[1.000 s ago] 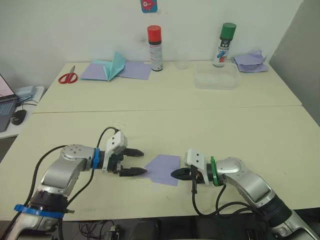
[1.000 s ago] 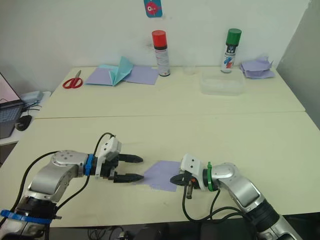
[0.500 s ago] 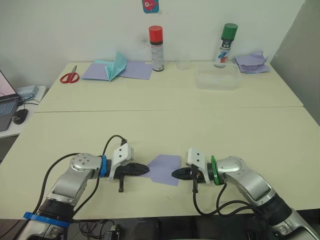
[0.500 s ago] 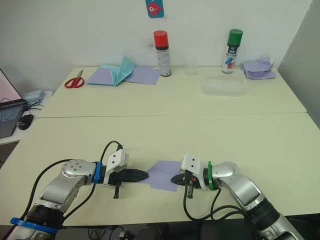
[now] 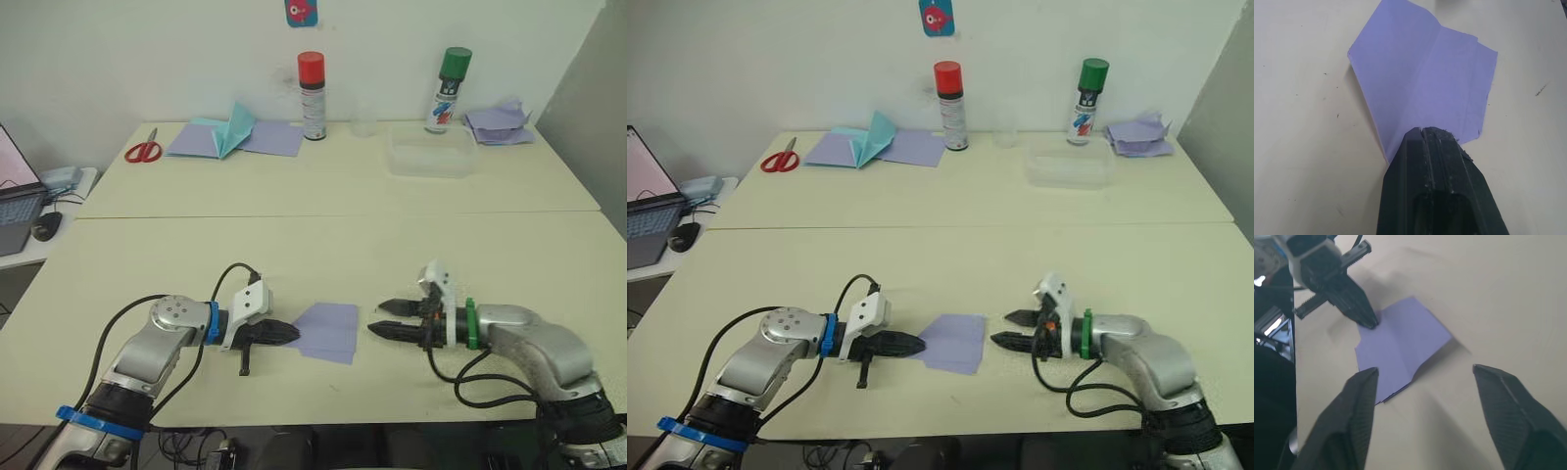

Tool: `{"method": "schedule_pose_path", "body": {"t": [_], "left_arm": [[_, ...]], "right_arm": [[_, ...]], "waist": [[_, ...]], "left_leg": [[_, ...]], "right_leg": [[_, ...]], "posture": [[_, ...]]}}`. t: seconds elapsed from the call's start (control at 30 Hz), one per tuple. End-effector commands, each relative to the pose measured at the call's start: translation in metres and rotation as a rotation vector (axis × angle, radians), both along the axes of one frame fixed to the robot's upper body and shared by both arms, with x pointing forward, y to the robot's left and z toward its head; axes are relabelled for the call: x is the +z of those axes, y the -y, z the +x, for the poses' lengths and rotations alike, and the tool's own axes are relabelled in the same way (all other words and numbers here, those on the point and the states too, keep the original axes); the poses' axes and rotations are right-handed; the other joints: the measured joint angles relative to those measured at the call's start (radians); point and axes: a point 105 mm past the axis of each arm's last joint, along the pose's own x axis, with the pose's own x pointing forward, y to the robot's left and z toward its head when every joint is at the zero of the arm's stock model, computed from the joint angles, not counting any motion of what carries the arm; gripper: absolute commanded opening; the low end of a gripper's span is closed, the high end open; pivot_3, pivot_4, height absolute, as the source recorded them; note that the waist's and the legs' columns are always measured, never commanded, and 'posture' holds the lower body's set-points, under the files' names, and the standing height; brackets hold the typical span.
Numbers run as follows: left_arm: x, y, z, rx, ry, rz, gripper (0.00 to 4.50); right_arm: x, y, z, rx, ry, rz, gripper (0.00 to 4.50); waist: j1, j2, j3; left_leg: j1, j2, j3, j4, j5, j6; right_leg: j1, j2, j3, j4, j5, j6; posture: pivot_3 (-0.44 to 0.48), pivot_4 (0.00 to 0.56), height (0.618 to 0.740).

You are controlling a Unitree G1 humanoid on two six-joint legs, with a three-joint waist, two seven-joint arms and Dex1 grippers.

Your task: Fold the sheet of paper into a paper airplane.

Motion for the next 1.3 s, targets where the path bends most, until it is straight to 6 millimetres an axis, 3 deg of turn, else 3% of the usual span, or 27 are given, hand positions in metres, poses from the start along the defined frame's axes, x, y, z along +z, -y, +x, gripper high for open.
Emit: {"method": "schedule_pose_path", "body": {"t": [0.03, 0.53, 1.0, 1.1, 1.3], "left_arm": [[-0.035, -0.001, -0.016, -0.011, -0.138, 0.077, 0.0], [-0.04, -0.004, -0.018, 0.004, -0.144, 0.077, 0.0], [-0.042, -0.007, -0.019, 0.008, -0.134, 0.08, 0.0], [-0.042, -0.008, -0.02, 0.009, -0.133, 0.083, 0.0], [-0.044, -0.008, -0.02, 0.007, -0.137, 0.087, 0.0]], "right_arm": [[0.002, 0.002, 0.008, -0.052, -0.075, 0.032, 4.45], [-0.001, -0.063, 0.009, 0.035, -0.333, 0.152, 4.45], [-0.001, -0.092, 0.021, 0.1, -0.277, 0.196, 4.45], [-0.001, -0.094, 0.022, 0.104, -0.249, 0.193, 3.86], [0.003, -0.097, 0.021, 0.118, -0.205, 0.204, 1.65]], "waist": [[0.0, 0.0, 0.0], [-0.004, 0.01, -0.006], [-0.006, 0.013, -0.008], [-0.007, 0.013, -0.008], [-0.008, 0.013, -0.008]], "left_leg": [[0.0, 0.0, 0.0, 0.0, 0.0, 0.0], [0.0, -0.002, 0.001, 0.0, -0.001, 0.001], [0.0, -0.002, 0.001, 0.0, -0.001, 0.001], [0.0, -0.002, 0.001, 0.0, -0.001, 0.001], [0.0, -0.002, 0.0, 0.0, -0.001, 0.001]], "right_leg": [[0.0, 0.0, 0.0, 0.0, 0.0, 0.0], [0.0, 0.0, 0.001, 0.001, 0.0, 0.0], [0.0, 0.001, 0.0, 0.001, 0.0, 0.0], [0.0, 0.001, 0.0, 0.001, 0.0, 0.0], [-0.001, 0.001, 0.0, 0.001, 0.0, 0.0]], "posture": [[0.0, 0.15, 0.74], [0.0, 0.15, 0.74], [0.0, 0.15, 0.74], [0.0, 0.15, 0.74], [0.0, 0.15, 0.74]]}}
